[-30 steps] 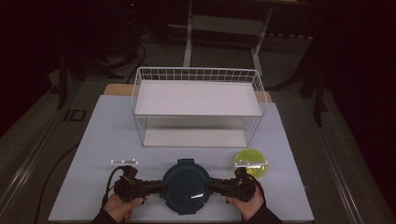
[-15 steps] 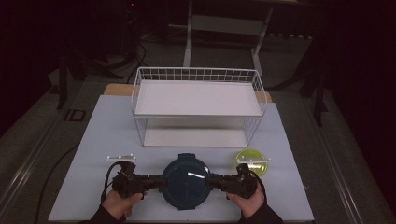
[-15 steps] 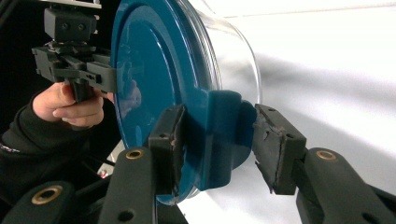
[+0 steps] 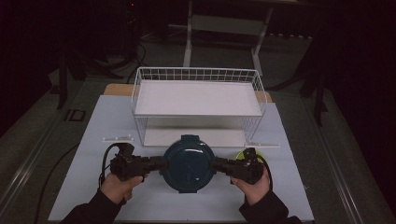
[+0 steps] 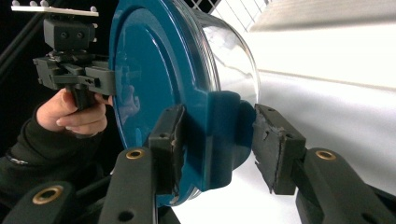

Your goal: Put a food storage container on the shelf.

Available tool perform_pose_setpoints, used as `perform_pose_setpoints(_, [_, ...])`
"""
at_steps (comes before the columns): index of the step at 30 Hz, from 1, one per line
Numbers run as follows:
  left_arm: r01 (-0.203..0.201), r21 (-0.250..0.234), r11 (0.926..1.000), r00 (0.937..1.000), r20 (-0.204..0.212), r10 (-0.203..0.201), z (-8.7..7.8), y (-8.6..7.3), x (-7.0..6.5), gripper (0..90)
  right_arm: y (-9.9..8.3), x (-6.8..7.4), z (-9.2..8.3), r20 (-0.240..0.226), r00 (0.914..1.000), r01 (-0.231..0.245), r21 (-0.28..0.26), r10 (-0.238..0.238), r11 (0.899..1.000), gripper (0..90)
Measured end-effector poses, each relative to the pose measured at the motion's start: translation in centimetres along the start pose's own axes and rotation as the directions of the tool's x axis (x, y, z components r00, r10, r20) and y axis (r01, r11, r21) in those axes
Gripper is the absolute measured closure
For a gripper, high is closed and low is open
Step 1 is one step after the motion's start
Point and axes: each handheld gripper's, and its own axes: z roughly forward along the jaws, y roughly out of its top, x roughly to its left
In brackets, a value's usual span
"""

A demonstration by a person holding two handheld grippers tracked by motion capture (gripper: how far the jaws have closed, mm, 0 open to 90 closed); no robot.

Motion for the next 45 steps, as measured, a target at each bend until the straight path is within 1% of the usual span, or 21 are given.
perform_pose_setpoints(5, [-0.010, -0.006, 0.9999, 0.9999, -0.001, 0.010, -0.3, 1.8, -0.5, 57.5, 1.6, 0.4, -0.4, -0.001, 0.9999, 0.011, -0.014, -0.011, 1.000, 54.7])
perform_pose_setpoints(11, [-0.041, -0.048, 0.9980, 0.9992, -0.001, 0.041, -0.3, 4.2, -1.3, 57.5, 3.9, 0.7, -1.3, -0.005, 0.9997, 0.023, -0.065, -0.024, 0.998, 54.9])
perform_pose_setpoints(15, [-0.060, -0.074, 0.9955, 0.9982, -0.005, 0.059, -0.4, 6.1, -1.9, 57.6, 5.5, 0.9, -1.8, -0.013, 0.9996, 0.023, -0.096, -0.024, 0.995, 54.9])
perform_pose_setpoints(16, [-0.064, -0.084, 0.9944, 0.9979, -0.005, 0.064, -0.4, 6.6, -2.1, 57.6, 6.0, 1.0, -1.9, -0.008, 0.9995, 0.031, -0.101, -0.032, 0.994, 54.9])
perform_pose_setpoints(18, [-0.063, -0.096, 0.9934, 0.9980, -0.003, 0.063, -0.4, 7.6, -2.2, 57.6, 7.0, 1.1, -2.3, -0.009, 0.9994, 0.031, -0.114, -0.032, 0.993, 54.9])
perform_pose_setpoints(19, [-0.064, -0.099, 0.9930, 0.9980, -0.004, 0.064, -0.3, 8.2, -2.3, 57.7, 7.6, 1.1, -2.4, -0.006, 0.9991, 0.041, -0.115, -0.042, 0.992, 54.9])
perform_pose_setpoints(20, [-0.063, -0.095, 0.9935, 0.9980, -0.004, 0.063, -0.2, 8.6, -2.3, 57.7, 8.3, 1.1, -2.6, -0.008, 0.9995, 0.031, -0.125, -0.032, 0.992, 55.0])
perform_pose_setpoints(23, [-0.059, -0.100, 0.9933, 0.9983, -0.002, 0.059, 0.0, 10.0, -2.2, 57.7, 9.8, 1.0, -2.9, 0.002, 0.9994, 0.036, -0.138, -0.036, 0.990, 55.0])
perform_pose_setpoints(24, [-0.060, -0.114, 0.9916, 0.9982, -0.001, 0.060, 0.1, 10.3, -2.2, 57.7, 10.3, 1.0, -2.9, 0.007, 0.9991, 0.042, -0.136, -0.041, 0.990, 55.0])
perform_pose_setpoints(25, [-0.060, -0.114, 0.9916, 0.9982, -0.001, 0.060, 0.1, 10.3, -2.2, 57.7, 10.3, 1.0, -2.9, 0.007, 0.9991, 0.042, -0.136, -0.041, 0.990, 55.0])
perform_pose_setpoints(26, [-0.064, -0.121, 0.9906, 0.9980, -0.002, 0.064, 0.2, 11.0, -2.1, 57.7, 10.8, 0.9, -3.0, 0.004, 0.9994, 0.035, -0.142, -0.034, 0.989, 55.0])
perform_pose_setpoints(27, [-0.056, -0.123, 0.9908, 0.9984, 0.005, 0.057, 0.3, 11.3, -2.0, 57.7, 11.7, 0.8, -3.1, 0.008, 0.9994, 0.034, -0.142, -0.033, 0.989, 55.0])
perform_pose_setpoints(28, [-0.057, -0.125, 0.9906, 0.9982, 0.010, 0.059, 0.3, 11.7, -1.7, 57.7, 11.9, 0.7, -3.1, 0.006, 0.9996, 0.028, -0.147, -0.027, 0.989, 55.1])
perform_pose_setpoints(30, [-0.035, -0.125, 0.9916, 0.9992, 0.017, 0.037, 0.6, 12.3, -1.2, 57.6, 12.7, 0.7, -3.0, 0.023, 0.9994, 0.030, -0.144, -0.027, 0.989, 55.1])
perform_pose_setpoints(31, [-0.035, -0.125, 0.9916, 0.9992, 0.017, 0.037, 0.6, 12.3, -1.2, 57.6, 12.7, 0.7, -3.0, 0.023, 0.9994, 0.030, -0.144, -0.027, 0.989, 55.1])
perform_pose_setpoints(32, [-0.028, -0.133, 0.9907, 0.9994, 0.016, 0.031, 0.8, 12.9, -0.7, 57.6, 13.0, 0.5, -3.0, 0.026, 0.9995, 0.023, -0.143, -0.020, 0.989, 55.1])
perform_pose_setpoints(34, [-0.021, -0.137, 0.9903, 0.9996, 0.014, 0.023, 1.0, 13.4, -0.5, 57.5, 14.0, 0.1, -2.7, 0.034, 0.9994, 0.002, -0.145, 0.003, 0.990, 55.0])
perform_pose_setpoints(39, [0.007, -0.123, 0.9924, 0.9999, 0.014, -0.006, 1.6, 14.2, 0.8, 57.1, 15.0, -0.4, -2.3, 0.062, 0.9979, -0.005, -0.142, 0.014, 0.990, 55.0])
perform_pose_setpoints(40, [0.021, -0.123, 0.9922, 0.9995, 0.027, -0.018, 1.6, 14.2, 1.1, 57.1, 15.1, -0.6, -2.1, 0.061, 0.9979, -0.014, -0.140, 0.022, 0.990, 55.1])
perform_pose_setpoints(41, [0.023, -0.124, 0.9920, 0.9994, 0.029, -0.020, 1.6, 14.3, 1.2, 57.1, 15.2, -0.7, -2.0, 0.054, 0.9979, -0.027, -0.144, 0.035, 0.989, 55.2])
perform_pose_setpoints(45, [0.031, -0.125, 0.9916, 0.9987, 0.044, -0.026, 1.6, 14.5, 1.8, 56.5, 15.6, -0.7, -1.8, 0.057, 0.9976, -0.028, -0.153, 0.038, 0.988, 55.2])
